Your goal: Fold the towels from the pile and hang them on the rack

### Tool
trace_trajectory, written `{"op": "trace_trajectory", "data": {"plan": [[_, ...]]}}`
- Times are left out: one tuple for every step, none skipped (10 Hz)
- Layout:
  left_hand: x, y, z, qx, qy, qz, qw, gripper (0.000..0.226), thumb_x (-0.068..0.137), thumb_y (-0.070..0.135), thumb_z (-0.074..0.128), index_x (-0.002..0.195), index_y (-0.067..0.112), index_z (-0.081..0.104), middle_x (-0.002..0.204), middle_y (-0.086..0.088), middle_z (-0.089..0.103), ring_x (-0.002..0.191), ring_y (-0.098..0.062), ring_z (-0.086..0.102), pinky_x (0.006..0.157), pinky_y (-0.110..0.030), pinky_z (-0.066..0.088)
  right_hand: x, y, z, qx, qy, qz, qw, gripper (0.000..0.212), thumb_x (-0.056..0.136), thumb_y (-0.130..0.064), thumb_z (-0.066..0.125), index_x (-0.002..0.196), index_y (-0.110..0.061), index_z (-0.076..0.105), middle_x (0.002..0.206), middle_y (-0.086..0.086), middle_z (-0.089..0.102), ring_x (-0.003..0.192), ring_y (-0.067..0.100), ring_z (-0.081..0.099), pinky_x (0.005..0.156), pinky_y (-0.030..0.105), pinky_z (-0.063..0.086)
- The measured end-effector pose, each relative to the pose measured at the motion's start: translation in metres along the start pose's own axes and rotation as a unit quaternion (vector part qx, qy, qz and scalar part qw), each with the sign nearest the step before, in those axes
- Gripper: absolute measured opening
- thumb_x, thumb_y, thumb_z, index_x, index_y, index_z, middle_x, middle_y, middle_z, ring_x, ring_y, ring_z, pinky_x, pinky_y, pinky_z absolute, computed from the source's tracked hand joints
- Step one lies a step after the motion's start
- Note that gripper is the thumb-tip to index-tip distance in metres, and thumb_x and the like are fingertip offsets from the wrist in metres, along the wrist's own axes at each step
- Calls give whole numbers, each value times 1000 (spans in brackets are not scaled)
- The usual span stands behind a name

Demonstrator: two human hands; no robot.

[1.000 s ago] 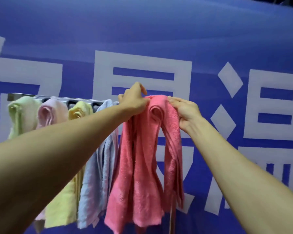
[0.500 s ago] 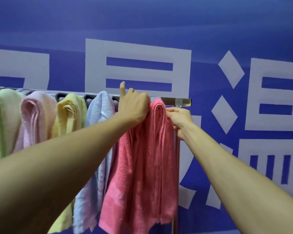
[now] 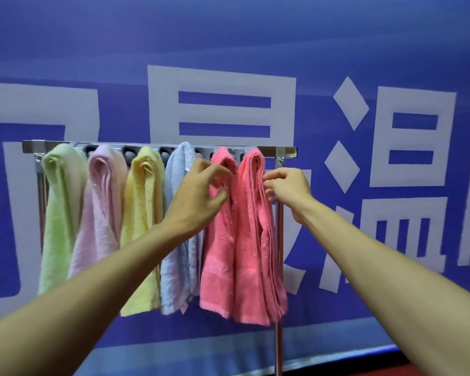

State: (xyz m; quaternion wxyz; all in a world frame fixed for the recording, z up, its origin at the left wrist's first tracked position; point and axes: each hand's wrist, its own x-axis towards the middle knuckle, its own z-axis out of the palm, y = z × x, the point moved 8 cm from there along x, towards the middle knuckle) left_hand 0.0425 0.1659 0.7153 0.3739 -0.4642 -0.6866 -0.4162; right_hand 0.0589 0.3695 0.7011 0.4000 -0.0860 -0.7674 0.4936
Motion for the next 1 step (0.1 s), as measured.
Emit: {"op": "trace_trajectory", "data": {"plan": [[-26, -4, -23, -34, -16, -71, 997, 19, 81, 6, 64, 89, 22, 69, 90, 0, 64, 76, -14, 65, 78, -20, 51, -32, -11, 11, -9, -35, -3, 999, 17, 84, -3, 60, 83, -18, 69, 82, 6, 70, 65, 14, 62, 61, 26, 53]]}}
